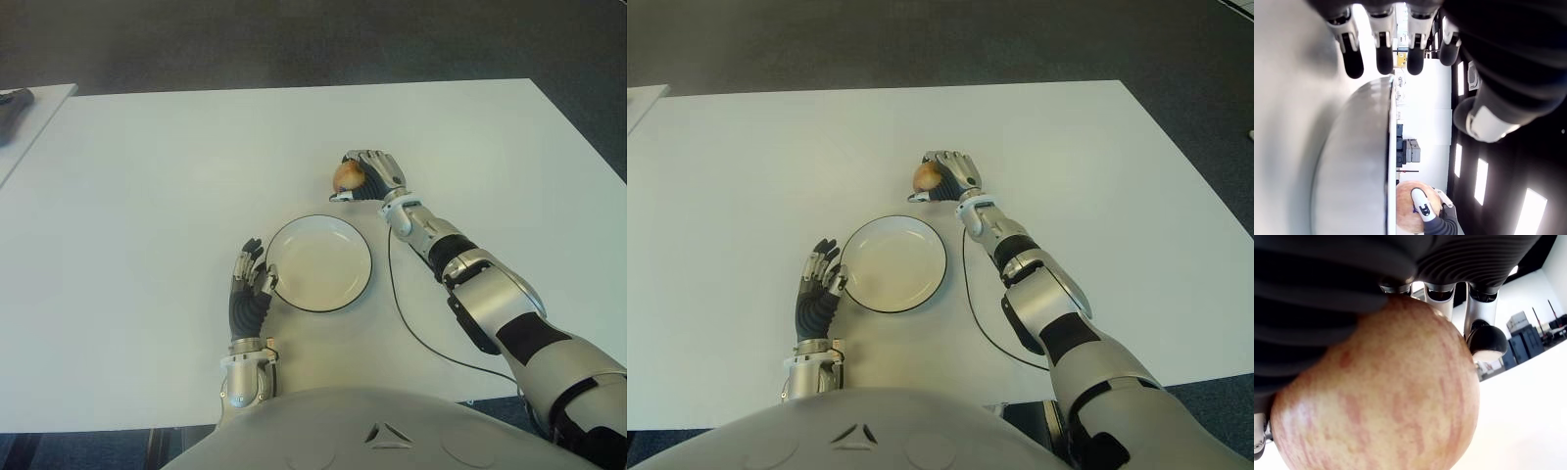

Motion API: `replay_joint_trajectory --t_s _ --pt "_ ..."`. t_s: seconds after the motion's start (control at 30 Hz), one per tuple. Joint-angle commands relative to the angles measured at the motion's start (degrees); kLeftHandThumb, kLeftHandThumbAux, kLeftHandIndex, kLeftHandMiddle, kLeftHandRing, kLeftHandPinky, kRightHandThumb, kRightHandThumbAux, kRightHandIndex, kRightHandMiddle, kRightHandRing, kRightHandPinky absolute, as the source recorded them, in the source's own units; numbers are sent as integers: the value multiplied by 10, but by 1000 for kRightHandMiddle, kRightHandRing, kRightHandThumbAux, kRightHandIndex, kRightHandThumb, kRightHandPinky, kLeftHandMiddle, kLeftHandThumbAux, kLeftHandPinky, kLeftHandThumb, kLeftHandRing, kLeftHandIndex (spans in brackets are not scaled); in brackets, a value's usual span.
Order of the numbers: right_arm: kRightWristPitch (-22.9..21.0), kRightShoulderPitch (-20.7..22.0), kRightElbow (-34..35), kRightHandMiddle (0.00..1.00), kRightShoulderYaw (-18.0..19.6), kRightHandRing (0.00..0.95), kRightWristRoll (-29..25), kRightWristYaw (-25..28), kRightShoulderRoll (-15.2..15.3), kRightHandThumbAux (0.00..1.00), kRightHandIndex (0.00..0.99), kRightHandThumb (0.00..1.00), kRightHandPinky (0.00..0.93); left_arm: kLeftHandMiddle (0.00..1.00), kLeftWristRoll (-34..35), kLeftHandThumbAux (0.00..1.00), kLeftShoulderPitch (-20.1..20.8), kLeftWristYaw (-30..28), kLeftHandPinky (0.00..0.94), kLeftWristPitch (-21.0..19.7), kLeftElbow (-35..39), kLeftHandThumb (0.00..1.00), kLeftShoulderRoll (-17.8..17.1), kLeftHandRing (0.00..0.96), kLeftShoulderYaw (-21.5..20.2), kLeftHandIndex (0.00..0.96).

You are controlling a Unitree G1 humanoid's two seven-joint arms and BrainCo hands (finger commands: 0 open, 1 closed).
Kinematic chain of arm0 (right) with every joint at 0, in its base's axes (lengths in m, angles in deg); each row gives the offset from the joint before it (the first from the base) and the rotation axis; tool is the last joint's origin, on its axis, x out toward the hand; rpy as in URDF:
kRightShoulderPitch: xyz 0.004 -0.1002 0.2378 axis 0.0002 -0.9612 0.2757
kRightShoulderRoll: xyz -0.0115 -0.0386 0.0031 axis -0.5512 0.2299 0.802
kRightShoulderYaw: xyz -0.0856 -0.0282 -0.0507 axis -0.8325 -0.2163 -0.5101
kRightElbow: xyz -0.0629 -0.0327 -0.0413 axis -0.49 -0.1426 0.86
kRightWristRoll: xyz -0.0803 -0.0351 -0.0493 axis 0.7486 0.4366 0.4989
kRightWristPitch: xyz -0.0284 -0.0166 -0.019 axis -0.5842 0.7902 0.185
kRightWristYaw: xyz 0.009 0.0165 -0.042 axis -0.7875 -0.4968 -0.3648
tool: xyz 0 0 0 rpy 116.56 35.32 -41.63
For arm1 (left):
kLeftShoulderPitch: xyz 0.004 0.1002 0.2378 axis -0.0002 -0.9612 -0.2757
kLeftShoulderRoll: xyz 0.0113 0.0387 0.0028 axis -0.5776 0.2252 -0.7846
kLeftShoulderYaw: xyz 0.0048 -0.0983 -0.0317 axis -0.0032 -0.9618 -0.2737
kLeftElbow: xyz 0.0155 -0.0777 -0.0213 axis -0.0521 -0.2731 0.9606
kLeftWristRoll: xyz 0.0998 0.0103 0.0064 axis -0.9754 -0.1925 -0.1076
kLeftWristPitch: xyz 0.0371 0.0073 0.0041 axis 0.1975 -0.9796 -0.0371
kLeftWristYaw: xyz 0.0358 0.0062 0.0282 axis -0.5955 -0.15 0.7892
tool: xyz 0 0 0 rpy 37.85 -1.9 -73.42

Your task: Put the apples into the plate.

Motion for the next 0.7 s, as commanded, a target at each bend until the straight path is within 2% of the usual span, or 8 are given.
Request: replay_joint_trajectory --t_s 0.03,0.43,0.7 --pt "2 25 -5 942 7 885 -5 -8 2 717 438 710 877 129 25 622 -4 -5 178 -71 -84 295 27 128 -8 114" --pt "7 32 -7 931 13 880 -9 -21 6 717 438 709 867 139 23 627 -2 -1 192 -68 -88 288 26 144 -7 115" --pt "29 26 20 922 18 874 -10 -19 13 717 438 709 865 133 24 619 1 -1 170 -69 -91 287 26 133 -7 112"
